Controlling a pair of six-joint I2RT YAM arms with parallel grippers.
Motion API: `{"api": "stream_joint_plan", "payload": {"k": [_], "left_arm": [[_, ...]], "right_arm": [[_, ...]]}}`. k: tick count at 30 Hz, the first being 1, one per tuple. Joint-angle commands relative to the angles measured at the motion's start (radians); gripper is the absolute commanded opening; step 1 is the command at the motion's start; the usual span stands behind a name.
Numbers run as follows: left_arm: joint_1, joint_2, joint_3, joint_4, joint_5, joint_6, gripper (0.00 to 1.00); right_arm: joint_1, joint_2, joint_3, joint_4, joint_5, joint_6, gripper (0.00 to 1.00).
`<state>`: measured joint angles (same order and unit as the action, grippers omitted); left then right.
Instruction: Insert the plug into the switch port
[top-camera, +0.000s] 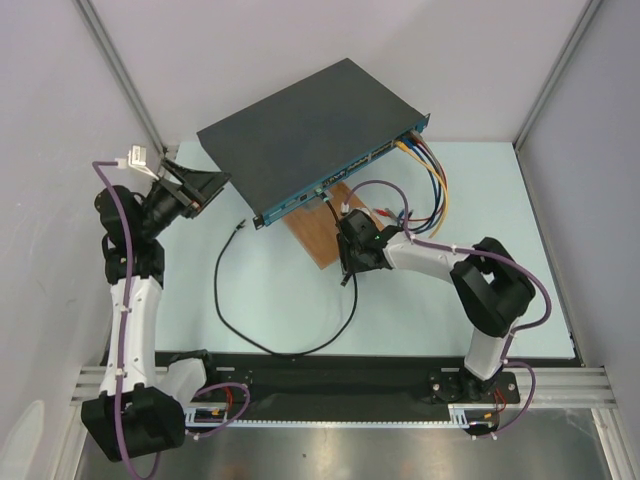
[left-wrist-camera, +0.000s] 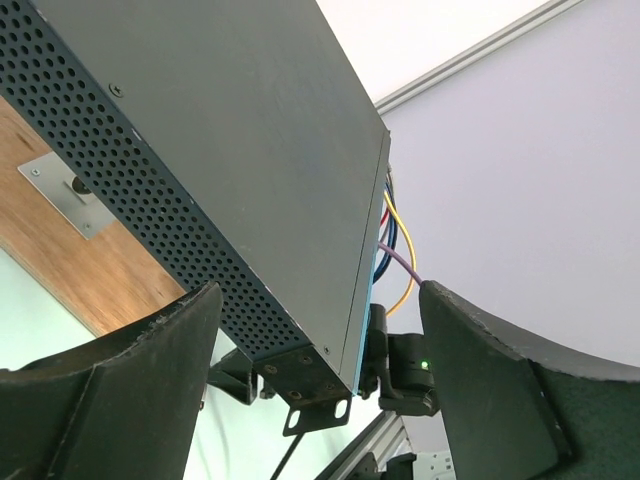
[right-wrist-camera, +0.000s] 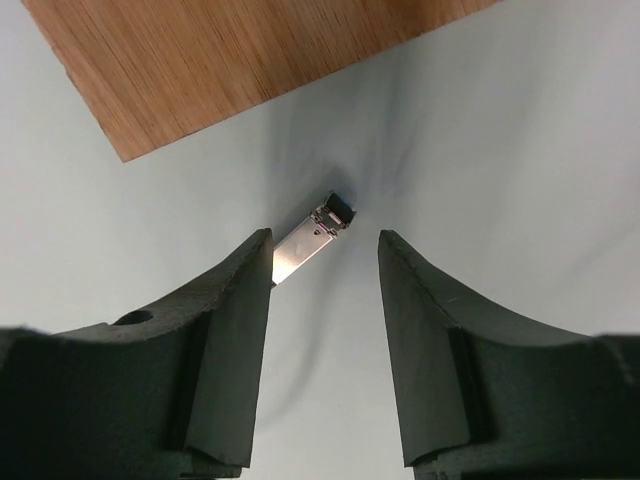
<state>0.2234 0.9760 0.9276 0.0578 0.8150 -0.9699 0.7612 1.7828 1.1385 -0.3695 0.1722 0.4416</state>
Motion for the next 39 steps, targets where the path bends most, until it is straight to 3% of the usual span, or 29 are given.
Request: {"api": "stream_joint_plan", "payload": {"k": [1,12,20,25,27,29,33,39], "left_arm": [[0.013,-0.005,-0.004,0.040,0.012,-0.006,0.85],[0.031,0.000,-0.004,0.036,0.021,0.003,0.85],[0.039,0.009,0.004,0.034,0.026,0.007,0.85],[0.044,0.010,0.019,0.020,0.026,0.025,0.85],[0.045,0.010,0.034,0.002,0.019,0.037,0.85],[0.045,0.010,0.048,-0.006,0.019,0.042,0.85],[0.045,0.003,0.069,-0.024,0.021,0.053,0.85],[0.054,-0.014,0.134,-0.098,0.026,0.077,0.86]], "right_arm": [[0.004,0.041,0.066,-0.043,0.010,0.023,0.50],[0.000,0.064,0.070,-0.098,-0.005,0.023,0.45],[-0.071,0.078,0.018,-0.100,-0.040,0.013,0.26],[-0.109,0.037,-0.023,-0.100,-0.062,-0.007,0.23],[-0.115,0.020,-0.023,-0.101,-0.079,-0.024,0.08],[-0.118,-0.005,-0.010,-0.121,-0.079,-0.035,0.00],[-0.140,-0.058,0.044,-0.167,-0.161,-0.078,0.00],[-0.175,-0.269,0.012,-0.121,-0.250,-0.161,0.00]]}}
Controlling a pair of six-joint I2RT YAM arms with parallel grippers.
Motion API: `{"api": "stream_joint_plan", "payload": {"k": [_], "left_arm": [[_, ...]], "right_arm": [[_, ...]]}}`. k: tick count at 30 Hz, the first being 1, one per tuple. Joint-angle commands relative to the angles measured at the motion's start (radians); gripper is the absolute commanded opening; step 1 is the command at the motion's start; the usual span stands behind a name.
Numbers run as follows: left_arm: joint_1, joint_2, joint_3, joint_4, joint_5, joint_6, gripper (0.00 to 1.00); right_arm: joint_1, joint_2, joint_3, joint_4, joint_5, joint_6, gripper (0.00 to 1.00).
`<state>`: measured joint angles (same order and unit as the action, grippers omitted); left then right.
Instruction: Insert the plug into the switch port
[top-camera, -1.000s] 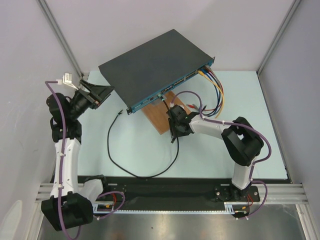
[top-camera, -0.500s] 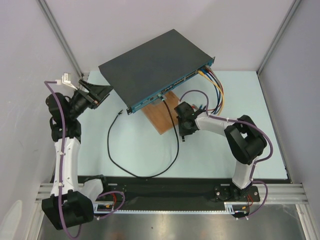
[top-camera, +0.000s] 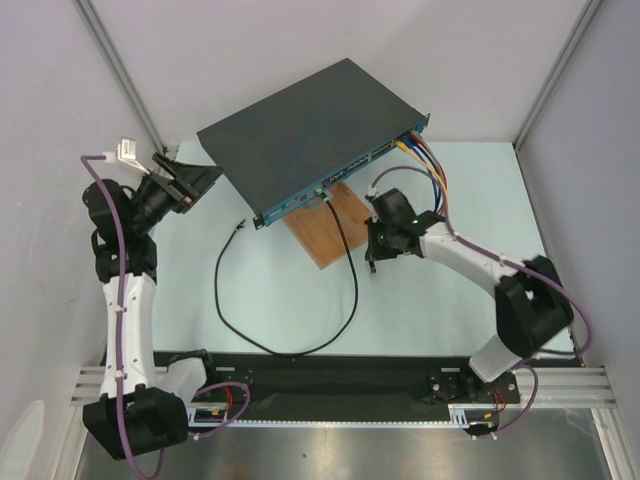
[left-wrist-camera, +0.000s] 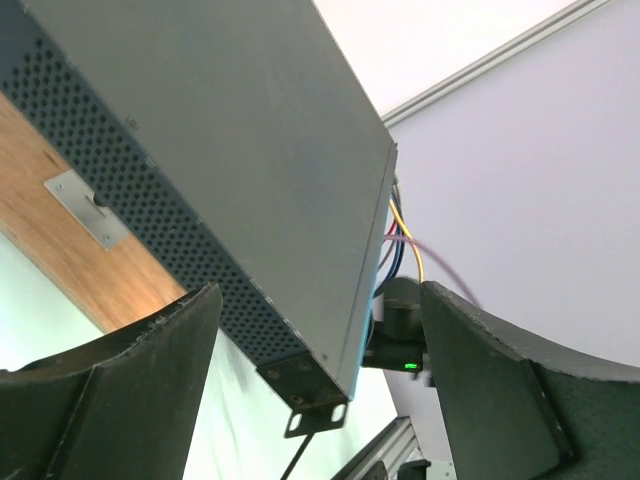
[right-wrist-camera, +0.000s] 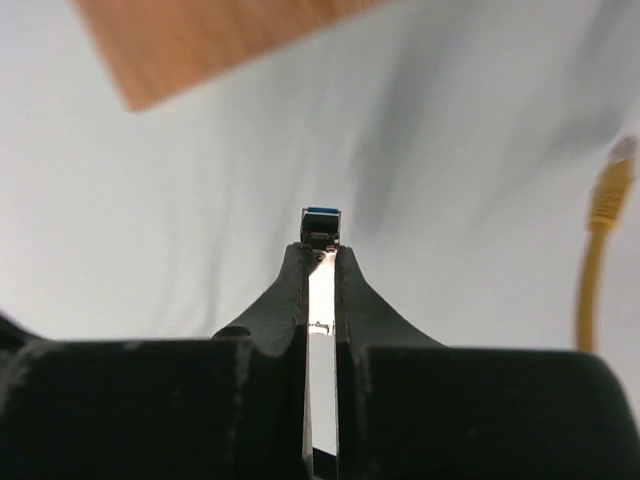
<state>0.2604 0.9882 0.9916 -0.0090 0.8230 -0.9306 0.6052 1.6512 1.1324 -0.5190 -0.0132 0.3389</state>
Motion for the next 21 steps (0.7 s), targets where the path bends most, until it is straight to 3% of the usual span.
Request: {"api": "stream_joint_plan", "payload": {"k": [1,12,16,19,21], "left_arm": [[0.017,-0.031,0.087,-0.040,0.018,0.045,0.86],[0.017,-0.158,0.048,-0.055,0.113,0.104,0.86],[-0.012,-0.270,-0.010,-0.107,0.125,0.246,0.82],[-0.143,-0.270,0.034,-0.260,0.079,0.437,0.81],[-0.312,-0.250,0.080,-0.331,-0.017,0.550,0.81]], "right_arm": [[-0.024,-0.155,0.027,0.016,-0.074,-0.054,0.00],[-0.030,-0.517,0.134,0.023,-0.203,-0.066,0.00],[-0.030,-0.553,0.210,0.071,-0.186,-0.051,0.00],[-0.032,-0.568,0.240,0.109,-0.206,-0.009,0.00],[-0.031,-0.579,0.233,0.170,-0.225,0.035,0.00]]}}
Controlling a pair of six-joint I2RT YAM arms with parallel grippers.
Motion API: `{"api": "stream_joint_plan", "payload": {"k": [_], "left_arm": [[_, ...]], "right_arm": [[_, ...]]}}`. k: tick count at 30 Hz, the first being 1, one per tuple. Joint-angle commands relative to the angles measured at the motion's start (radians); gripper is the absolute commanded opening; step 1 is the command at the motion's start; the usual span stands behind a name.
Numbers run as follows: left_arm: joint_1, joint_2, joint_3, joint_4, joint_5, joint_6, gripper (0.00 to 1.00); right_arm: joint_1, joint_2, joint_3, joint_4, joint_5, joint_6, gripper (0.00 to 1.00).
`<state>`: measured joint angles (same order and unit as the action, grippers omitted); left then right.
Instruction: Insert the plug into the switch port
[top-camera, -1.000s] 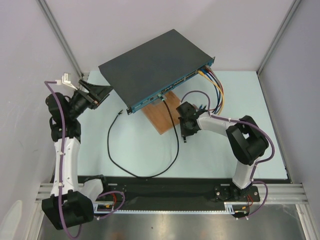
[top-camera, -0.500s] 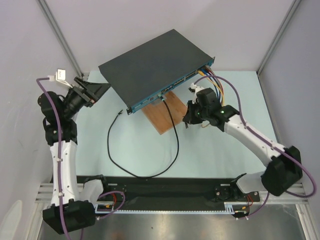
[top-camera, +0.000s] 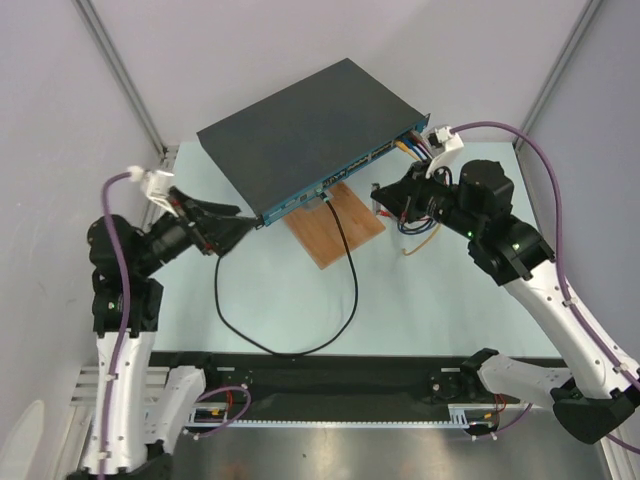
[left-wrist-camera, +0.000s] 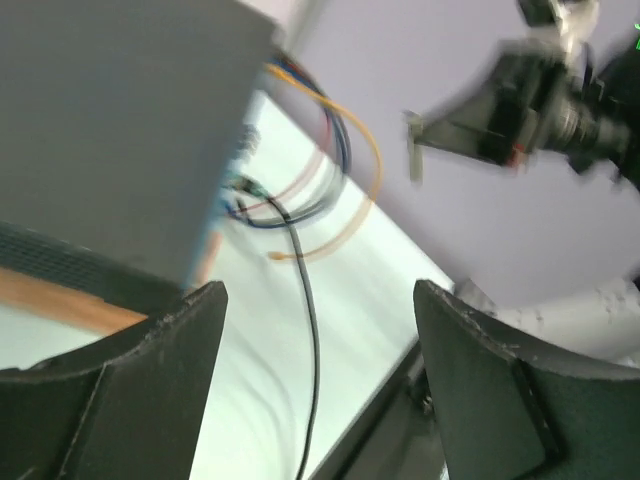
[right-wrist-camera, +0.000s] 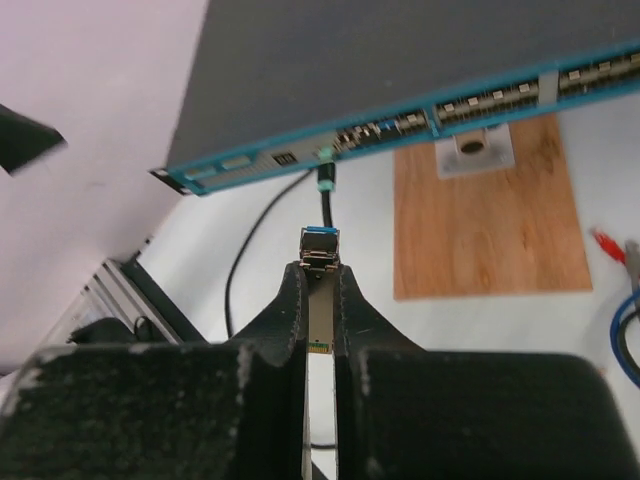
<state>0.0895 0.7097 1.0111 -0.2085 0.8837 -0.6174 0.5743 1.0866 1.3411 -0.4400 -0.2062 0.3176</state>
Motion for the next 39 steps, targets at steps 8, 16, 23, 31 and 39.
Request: {"api": "stream_joint_plan", "payload": {"k": [8,16,23,31,39], "left_arm": [[-0.560,0.229,0.233,-0.250,-0.446,0.517,0.79],[-0.813,0.507,0.512,-0.223,-0.575,0.607,0.81],[-0.902,0.582,0.515,-0.189,-0.661,0.576,0.82],[-0.904,0.556,0.479,-0.086,-0.782,0.568,0.63],[-0.904,0.519,0.408,-0.049,-0.779,0.541,0.30]], "right_arm": [[0.009,-0.001,-0.040,0.257,-0.018,0.172,0.00],[0.038,0.015,0.004,0.285,0.002,0.110,0.00],[0.090,-0.022,-0.039,0.311,0.042,0.063,0.00],[0.151,-0.050,-0.076,0.317,0.060,0.078,0.00],[0.159,-0.034,-0.066,0.290,0.036,0.118,0.00]]}}
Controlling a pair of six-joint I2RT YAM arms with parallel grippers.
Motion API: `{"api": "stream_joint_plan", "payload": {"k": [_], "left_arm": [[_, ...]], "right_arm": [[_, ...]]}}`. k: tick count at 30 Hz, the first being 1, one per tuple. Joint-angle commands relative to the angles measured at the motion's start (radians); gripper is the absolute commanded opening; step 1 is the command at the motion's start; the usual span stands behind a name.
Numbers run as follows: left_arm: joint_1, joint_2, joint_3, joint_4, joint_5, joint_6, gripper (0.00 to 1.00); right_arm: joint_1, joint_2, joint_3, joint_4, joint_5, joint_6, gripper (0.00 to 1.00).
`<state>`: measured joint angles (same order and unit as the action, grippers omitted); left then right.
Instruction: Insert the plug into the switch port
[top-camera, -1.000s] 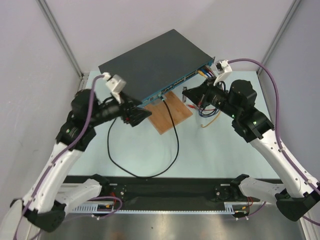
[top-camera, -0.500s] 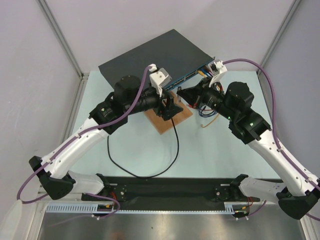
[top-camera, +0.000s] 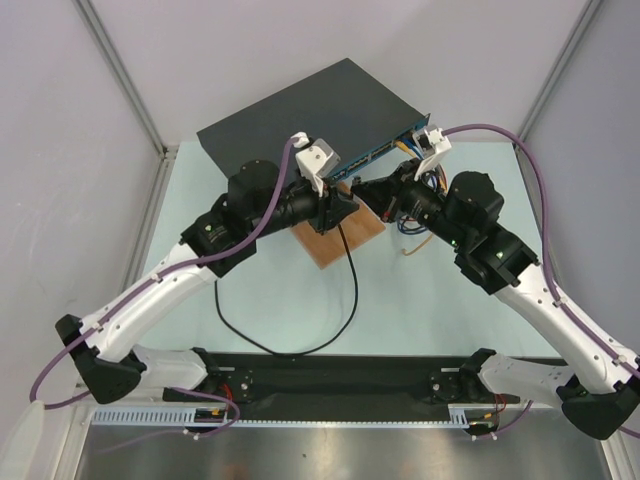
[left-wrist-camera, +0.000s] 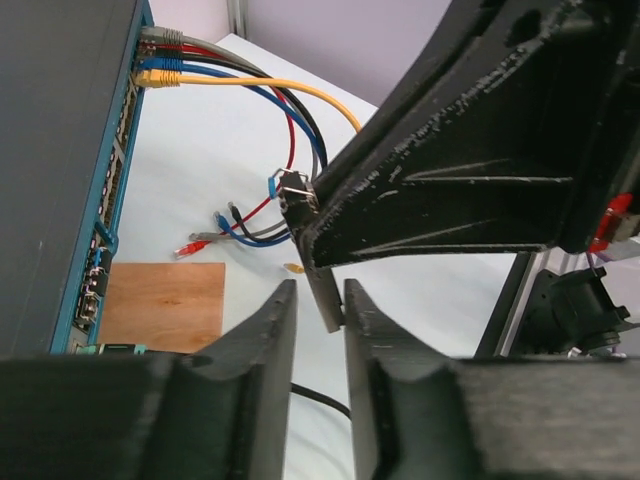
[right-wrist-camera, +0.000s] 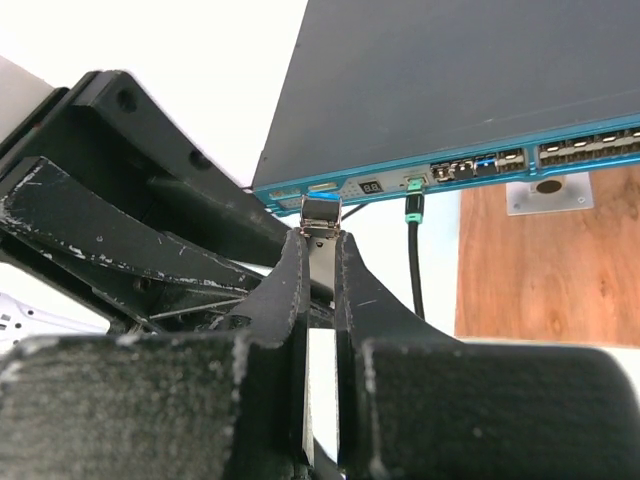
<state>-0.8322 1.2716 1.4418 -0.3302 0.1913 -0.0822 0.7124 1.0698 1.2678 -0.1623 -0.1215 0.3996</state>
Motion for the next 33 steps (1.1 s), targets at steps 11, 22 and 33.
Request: {"api": "stream_joint_plan", "payload": {"k": [11,22,33], "left_arm": [[0.018,-0.109,-0.047,0.079,-0.072,0.128,0.00],[-0.018,-0.253,-0.069,-0.115,0.022,0.908,0.00],[-0.304,-0.360,-0.495,0.265,-0.519,1.677,0.00]], "right_arm": [[-0.068,-0.037,0.036,-0.046,-0.191,-0.005,0.53],[-0.280,-0.074,0.197,-0.404,-0.504,-0.223,0.79],[-0.280,-0.005,0.264,-0.586,-0.521,-0.329,0.61]]}}
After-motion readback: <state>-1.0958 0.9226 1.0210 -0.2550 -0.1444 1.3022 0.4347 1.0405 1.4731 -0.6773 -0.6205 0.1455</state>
